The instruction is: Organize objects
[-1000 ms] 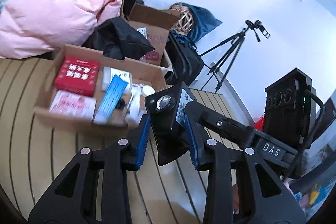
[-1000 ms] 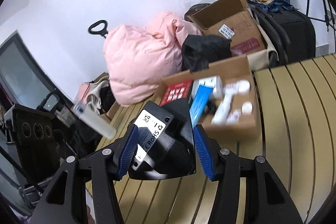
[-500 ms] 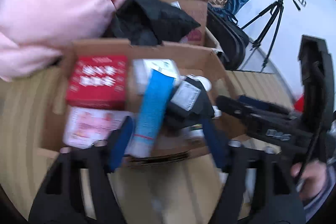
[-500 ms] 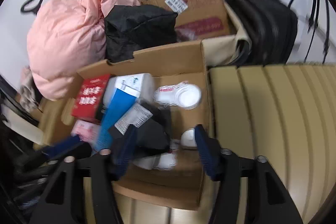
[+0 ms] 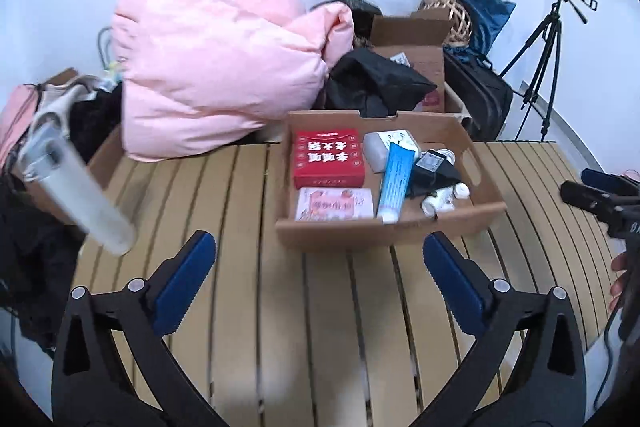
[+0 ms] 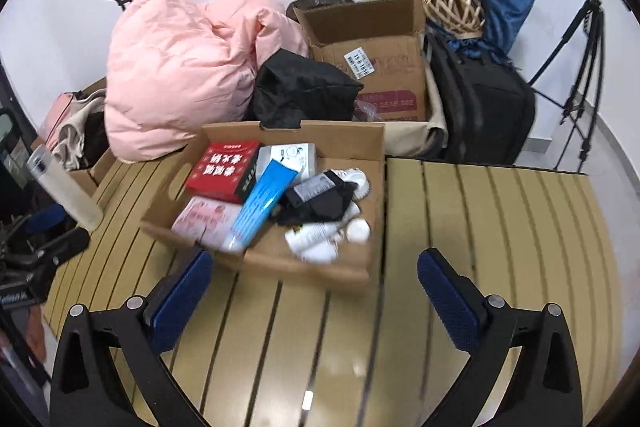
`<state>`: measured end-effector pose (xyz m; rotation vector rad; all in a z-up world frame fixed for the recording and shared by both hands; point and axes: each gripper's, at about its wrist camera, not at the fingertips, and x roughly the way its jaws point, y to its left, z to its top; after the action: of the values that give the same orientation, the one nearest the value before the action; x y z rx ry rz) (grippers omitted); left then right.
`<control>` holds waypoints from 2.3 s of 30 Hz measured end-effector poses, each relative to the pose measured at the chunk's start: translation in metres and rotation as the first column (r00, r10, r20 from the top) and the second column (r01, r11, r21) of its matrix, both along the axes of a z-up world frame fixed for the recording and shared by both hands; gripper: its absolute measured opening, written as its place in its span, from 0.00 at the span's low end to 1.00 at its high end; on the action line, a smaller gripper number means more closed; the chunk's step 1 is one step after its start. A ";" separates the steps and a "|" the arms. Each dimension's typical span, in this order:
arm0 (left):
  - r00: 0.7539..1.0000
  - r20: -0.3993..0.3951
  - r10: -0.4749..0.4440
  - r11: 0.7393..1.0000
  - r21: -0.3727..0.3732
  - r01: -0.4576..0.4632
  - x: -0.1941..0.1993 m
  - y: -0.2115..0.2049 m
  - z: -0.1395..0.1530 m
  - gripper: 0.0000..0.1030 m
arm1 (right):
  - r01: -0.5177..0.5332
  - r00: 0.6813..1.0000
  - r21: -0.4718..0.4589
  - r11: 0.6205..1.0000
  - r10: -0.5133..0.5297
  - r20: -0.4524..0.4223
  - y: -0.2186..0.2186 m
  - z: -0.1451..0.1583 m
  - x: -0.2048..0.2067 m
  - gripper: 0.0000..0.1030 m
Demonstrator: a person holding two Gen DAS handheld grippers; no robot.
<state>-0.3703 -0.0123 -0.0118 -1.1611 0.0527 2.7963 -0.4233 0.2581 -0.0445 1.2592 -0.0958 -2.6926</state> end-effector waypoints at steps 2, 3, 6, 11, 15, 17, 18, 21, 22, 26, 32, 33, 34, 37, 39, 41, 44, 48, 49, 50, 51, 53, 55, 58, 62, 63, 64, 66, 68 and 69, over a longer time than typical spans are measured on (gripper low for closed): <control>1.000 -0.025 0.012 1.000 0.008 -0.012 0.028 -0.006 0.011 1.00 | 0.008 1.000 -0.005 1.000 -0.008 -0.024 0.007 0.015 0.031 1.00; 0.999 -0.040 0.017 1.000 0.005 -0.017 0.044 -0.007 0.017 1.00 | 0.010 0.999 -0.011 1.000 -0.011 -0.033 0.010 0.021 0.043 1.00; 0.996 -0.083 0.039 0.998 -0.036 -0.042 0.089 -0.008 0.030 1.00 | -0.002 0.997 -0.020 1.000 0.000 -0.072 0.011 0.037 0.089 1.00; 0.992 -0.121 0.045 0.999 -0.011 -0.046 0.156 -0.008 0.036 1.00 | -0.034 0.993 -0.013 0.999 0.032 -0.111 -0.001 0.046 0.163 1.00; 0.993 -0.103 0.058 0.998 0.038 -0.054 0.201 -0.010 0.032 1.00 | -0.037 0.981 0.013 0.999 0.039 -0.189 -0.013 0.049 0.221 1.00; 0.991 -0.107 0.075 0.997 0.033 -0.072 0.217 -0.011 0.030 1.00 | -0.029 0.978 0.021 0.999 0.033 -0.207 -0.020 0.046 0.244 1.00; 0.991 -0.107 0.084 0.996 0.033 -0.081 0.227 -0.011 0.028 1.00 | -0.022 0.977 0.027 0.999 0.027 -0.211 -0.024 0.044 0.255 1.00; 0.989 -0.120 0.081 0.996 0.051 -0.075 0.252 -0.012 0.020 1.00 | -0.033 0.979 0.048 0.998 0.042 -0.202 -0.037 0.038 0.278 1.00; 0.989 -0.116 0.090 0.995 0.058 -0.084 0.258 -0.013 0.017 1.00 | -0.024 0.978 0.066 0.998 0.037 -0.204 -0.044 0.035 0.288 1.00; 0.993 -0.080 0.091 0.993 0.088 -0.084 0.275 -0.017 0.006 1.00 | -0.027 0.984 0.045 0.999 0.035 -0.172 -0.060 0.020 0.313 1.00; 0.996 -0.074 0.047 0.999 -0.013 -0.048 0.290 -0.009 -0.002 1.00 | -0.022 0.988 0.052 0.998 0.030 -0.150 -0.072 0.008 0.330 1.00; 0.996 -0.075 0.050 0.999 -0.006 -0.051 0.291 -0.010 -0.002 1.00 | -0.019 0.989 0.051 0.999 0.026 -0.149 -0.071 0.008 0.330 1.00; 0.996 -0.077 0.055 0.999 0.000 -0.055 0.291 -0.010 -0.001 1.00 | -0.010 0.990 0.052 0.999 0.017 -0.143 -0.071 0.008 0.330 1.00; 0.996 -0.072 0.054 0.998 -0.009 -0.054 0.293 -0.008 0.000 1.00 | -0.008 0.990 0.041 0.999 0.014 -0.141 -0.070 0.009 0.334 1.00; 0.996 -0.070 0.050 0.998 -0.026 -0.052 0.293 -0.006 -0.001 1.00 | -0.009 0.990 0.037 0.999 0.015 -0.139 -0.068 0.009 0.333 1.00; 0.997 -0.069 0.046 0.998 -0.034 -0.048 0.293 -0.005 -0.001 1.00 | -0.010 0.990 0.038 0.999 0.015 -0.137 -0.066 0.008 0.334 1.00; 0.997 -0.052 0.055 0.998 -0.039 -0.057 0.292 -0.004 -0.002 1.00 | -0.007 0.991 0.032 0.999 0.011 -0.132 -0.062 0.006 0.334 1.00; 0.998 -0.047 0.052 0.998 -0.040 -0.054 0.291 -0.004 -0.004 1.00 | -0.009 0.993 0.013 1.000 0.010 -0.120 -0.060 0.003 0.332 1.00; 0.998 -0.046 0.052 0.998 -0.041 -0.054 0.291 -0.004 -0.004 1.00 | -0.010 0.993 0.007 1.000 0.011 -0.114 -0.061 0.001 0.332 1.00; 0.998 -0.046 0.050 0.998 -0.042 -0.052 0.291 -0.004 -0.004 1.00 | -0.011 0.994 0.006 1.000 0.011 -0.111 -0.061 0.001 0.332 1.00; 0.998 -0.045 0.048 0.998 -0.041 -0.050 0.291 -0.003 -0.005 1.00 | -0.015 0.994 0.009 1.000 0.016 -0.110 -0.062 0.000 0.333 1.00; 0.998 -0.042 0.045 0.998 -0.040 -0.047 0.291 -0.002 -0.005 1.00 | -0.022 0.994 0.016 1.000 0.023 -0.110 -0.064 0.001 0.333 1.00; 0.998 -0.041 0.041 0.998 -0.040 -0.042 0.290 -0.002 -0.005 1.00 | -0.024 0.993 0.021 0.999 0.026 -0.114 -0.065 0.001 0.333 1.00; 0.998 -0.041 0.039 0.998 -0.038 -0.040 0.290 -0.002 -0.005 1.00 | -0.021 0.994 0.019 1.000 0.023 -0.110 -0.064 0.001 0.333 1.00; 0.999 -0.037 0.039 0.998 -0.037 -0.041 0.289 -0.003 -0.006 1.00 | -0.016 0.994 0.019 1.000 0.018 -0.108 -0.062 0.001 0.333 1.00; 0.999 -0.036 0.039 0.998 -0.039 -0.040 0.289 -0.003 -0.006 1.00 | -0.015 0.994 0.017 1.000 0.017 -0.108 -0.061 0.001 0.332 1.00; 0.999 -0.036 0.038 0.998 -0.040 -0.040 0.289 -0.003 -0.006 1.00 | -0.016 0.994 0.017 1.000 0.018 -0.105 -0.061 0.000 0.332 1.00; 0.999 -0.035 0.039 0.998 -0.039 -0.040 0.289 -0.003 -0.006 1.00 | -0.015 0.995 0.017 1.000 0.017 -0.102 -0.062 -0.001 0.332 1.00; 0.999 -0.036 0.040 0.998 -0.040 -0.041 0.289 -0.002 -0.006 1.00 | -0.017 0.995 0.017 1.000 0.018 -0.098 -0.062 -0.001 0.331 1.00; 0.999 -0.035 0.040 0.998 -0.040 -0.041 0.289 -0.002 -0.006 1.00 | -0.018 0.995 0.018 1.000 0.019 -0.100 -0.062 -0.001 0.332 1.00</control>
<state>-0.0818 -0.0146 -0.0177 -1.1356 0.0906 2.8636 -0.0917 0.1962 -0.0453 1.1210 -0.0486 -2.7405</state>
